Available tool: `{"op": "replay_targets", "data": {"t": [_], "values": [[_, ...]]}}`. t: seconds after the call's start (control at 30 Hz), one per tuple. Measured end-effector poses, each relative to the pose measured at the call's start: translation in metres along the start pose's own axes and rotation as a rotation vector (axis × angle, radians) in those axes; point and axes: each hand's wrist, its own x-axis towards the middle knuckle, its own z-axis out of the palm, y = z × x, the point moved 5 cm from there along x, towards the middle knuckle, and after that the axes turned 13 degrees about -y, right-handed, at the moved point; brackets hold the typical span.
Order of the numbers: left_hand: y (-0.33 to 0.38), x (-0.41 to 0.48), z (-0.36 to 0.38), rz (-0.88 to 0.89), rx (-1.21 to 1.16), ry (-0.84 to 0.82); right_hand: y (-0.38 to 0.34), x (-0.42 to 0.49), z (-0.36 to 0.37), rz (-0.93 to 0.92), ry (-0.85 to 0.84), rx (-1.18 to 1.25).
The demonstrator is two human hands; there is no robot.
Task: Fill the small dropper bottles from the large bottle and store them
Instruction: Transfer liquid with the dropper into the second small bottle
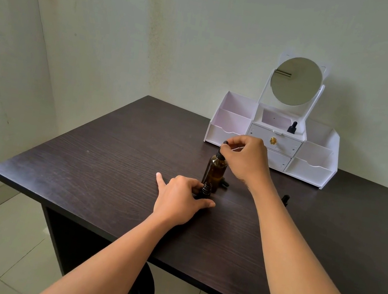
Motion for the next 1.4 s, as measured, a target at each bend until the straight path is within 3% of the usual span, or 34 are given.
{"op": "replay_targets", "data": {"t": [0.37,0.97,1.4], "values": [[-0.001,0.001,0.001,-0.007,0.009,-0.005,-0.005,-0.003,0.002,-0.019,-0.015,-0.011],[-0.001,0.001,0.000,-0.017,-0.007,-0.002,-0.044,-0.028,-0.053,-0.297,0.347,0.237],[0.002,-0.002,-0.002,-0.018,-0.005,-0.007,-0.021,-0.073,-0.033,-0.346,0.383,0.320]]}}
